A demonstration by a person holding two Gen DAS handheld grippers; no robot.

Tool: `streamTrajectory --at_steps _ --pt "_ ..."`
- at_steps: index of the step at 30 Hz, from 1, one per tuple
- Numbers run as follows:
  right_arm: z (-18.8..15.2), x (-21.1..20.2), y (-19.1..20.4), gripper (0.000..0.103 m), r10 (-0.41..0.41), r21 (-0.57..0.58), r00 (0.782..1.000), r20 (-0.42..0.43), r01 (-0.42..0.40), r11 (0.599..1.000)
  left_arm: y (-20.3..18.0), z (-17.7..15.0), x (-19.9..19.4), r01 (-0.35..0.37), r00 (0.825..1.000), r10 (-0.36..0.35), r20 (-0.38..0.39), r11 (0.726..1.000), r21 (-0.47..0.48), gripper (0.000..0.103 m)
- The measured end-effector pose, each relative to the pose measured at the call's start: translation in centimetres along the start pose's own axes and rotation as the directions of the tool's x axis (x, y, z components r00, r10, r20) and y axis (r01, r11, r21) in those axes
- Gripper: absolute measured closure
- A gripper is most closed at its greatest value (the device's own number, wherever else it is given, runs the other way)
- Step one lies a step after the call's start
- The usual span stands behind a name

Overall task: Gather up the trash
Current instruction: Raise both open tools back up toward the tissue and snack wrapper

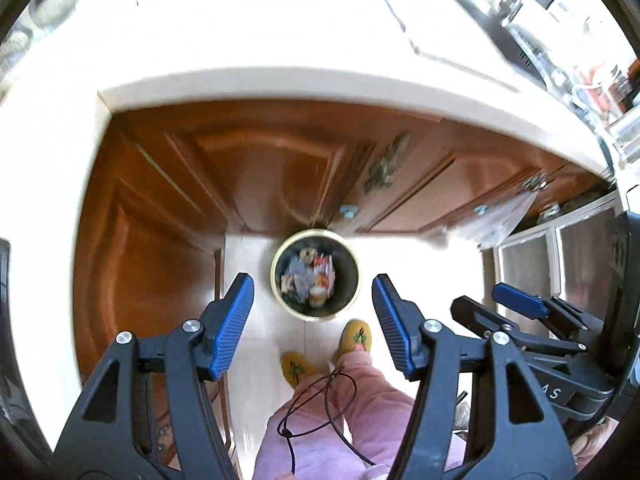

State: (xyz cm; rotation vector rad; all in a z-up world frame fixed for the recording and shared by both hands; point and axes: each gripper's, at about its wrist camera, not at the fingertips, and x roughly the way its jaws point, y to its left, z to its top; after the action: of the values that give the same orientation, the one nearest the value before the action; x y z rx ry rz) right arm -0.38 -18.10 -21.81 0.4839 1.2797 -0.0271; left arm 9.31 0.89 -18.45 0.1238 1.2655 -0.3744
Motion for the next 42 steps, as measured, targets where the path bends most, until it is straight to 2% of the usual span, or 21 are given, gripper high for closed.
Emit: streamTrajectory --at_steps 5,9,15,22,26,32,35,37,42 --pt "1.1 -6.9 2.4 0.031 -0.032 -0.048 0.993 0.110 0.038 0.998 0.5 2.3 -5.9 0.010 0.995 -0.011 0.096 1.000 0.004 0.045" --pt "2.7 -11.8 4.5 0.031 -0.061 -0.079 0.977 0.206 0.079 0.994 0.8 4.0 -9.8 -0.008 0.986 0.005 0.168 1.000 0.015 0.042" --pt "5.2 -18.1 6.7 0.031 -0.071 -0.095 0.954 0.291 0.103 0.990 0.8 6.9 -14.7 -0.011 0.967 0.002 0.256 0.999 0.034 0.040" --pt "9.0 -22.7 9.5 0.026 -0.086 -0.129 0.926 0.367 0.143 0.981 1.1 10.0 -17.0 -0.039 0.946 0.022 0.322 0.998 0.047 0.038" --pt "12.0 -22.8 9.6 0.026 -0.070 -0.151 0.924 0.377 0.136 0.979 1.0 12.3 -16.9 -0.053 0.938 0.036 0.344 0.998 0.041 0.038" --pt "18.9 -21.3 9.7 0.026 -0.043 -0.203 0.922 0.386 0.130 0.970 0.3 17.2 -15.3 -0.089 0.931 0.077 0.356 0.996 0.017 0.037" --pt "24.1 -20.7 9.5 0.026 -0.012 -0.247 0.919 0.393 0.118 0.962 -0.4 20.6 -14.2 -0.108 0.928 0.102 0.359 0.994 -0.004 0.037" --pt "27.5 -20.1 9.0 0.026 0.008 -0.267 0.926 0.377 0.101 0.958 -0.8 23.2 -13.3 -0.124 0.925 0.124 0.359 0.992 -0.022 0.037" --pt "39.1 -17.5 6.6 0.026 0.059 -0.269 0.955 0.291 0.022 0.963 -1.9 30.6 -10.3 -0.159 0.928 0.172 0.331 0.985 -0.065 0.037"
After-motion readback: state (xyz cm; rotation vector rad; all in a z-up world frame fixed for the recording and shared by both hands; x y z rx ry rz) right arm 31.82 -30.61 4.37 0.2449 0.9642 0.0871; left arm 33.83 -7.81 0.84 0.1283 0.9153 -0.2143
